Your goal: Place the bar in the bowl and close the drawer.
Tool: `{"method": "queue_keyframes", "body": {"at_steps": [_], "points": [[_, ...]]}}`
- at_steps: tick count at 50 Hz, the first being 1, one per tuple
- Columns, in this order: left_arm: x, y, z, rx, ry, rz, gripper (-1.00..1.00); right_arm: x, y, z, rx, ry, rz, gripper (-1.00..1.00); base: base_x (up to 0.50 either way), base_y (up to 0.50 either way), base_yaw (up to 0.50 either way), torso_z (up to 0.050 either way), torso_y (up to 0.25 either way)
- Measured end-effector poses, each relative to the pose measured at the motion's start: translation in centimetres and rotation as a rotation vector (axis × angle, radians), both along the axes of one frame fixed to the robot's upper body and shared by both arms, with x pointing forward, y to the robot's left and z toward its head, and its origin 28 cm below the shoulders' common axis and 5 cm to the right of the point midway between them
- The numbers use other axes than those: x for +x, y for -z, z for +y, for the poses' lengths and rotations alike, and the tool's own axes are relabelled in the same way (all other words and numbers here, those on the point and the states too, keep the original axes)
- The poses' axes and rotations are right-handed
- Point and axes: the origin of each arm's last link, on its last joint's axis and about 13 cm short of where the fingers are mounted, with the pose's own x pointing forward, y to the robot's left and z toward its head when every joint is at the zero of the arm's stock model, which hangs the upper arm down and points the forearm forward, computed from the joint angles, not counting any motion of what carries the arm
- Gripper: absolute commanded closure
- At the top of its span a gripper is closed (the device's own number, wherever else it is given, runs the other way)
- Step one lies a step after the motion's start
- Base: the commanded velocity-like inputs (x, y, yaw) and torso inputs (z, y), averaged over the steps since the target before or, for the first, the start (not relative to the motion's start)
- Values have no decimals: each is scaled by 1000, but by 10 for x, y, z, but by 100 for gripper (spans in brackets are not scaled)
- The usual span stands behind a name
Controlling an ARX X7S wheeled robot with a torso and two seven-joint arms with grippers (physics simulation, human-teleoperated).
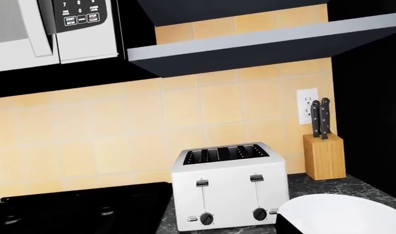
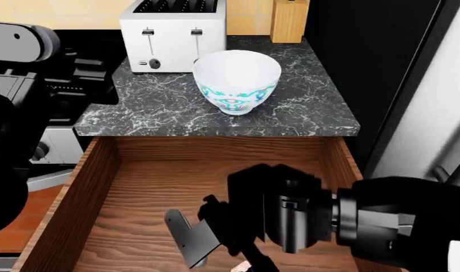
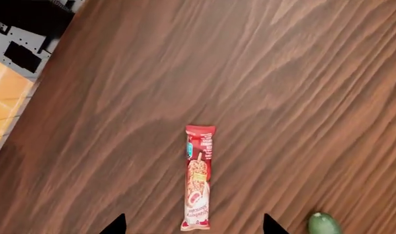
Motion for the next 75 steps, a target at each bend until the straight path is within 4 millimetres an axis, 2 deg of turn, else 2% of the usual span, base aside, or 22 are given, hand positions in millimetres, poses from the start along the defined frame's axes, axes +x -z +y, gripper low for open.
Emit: {"method": "queue_keyframes", "body": {"at_steps": [47, 75], "points": [[-3, 2, 4, 0, -13, 0, -100, 0, 44, -4, -65, 13, 3, -100, 0, 0, 0, 0, 0], [-2, 4, 3, 2, -18, 4, -100, 0, 63, -7, -66, 105, -45, -100, 0, 0, 0, 0, 0]]}}
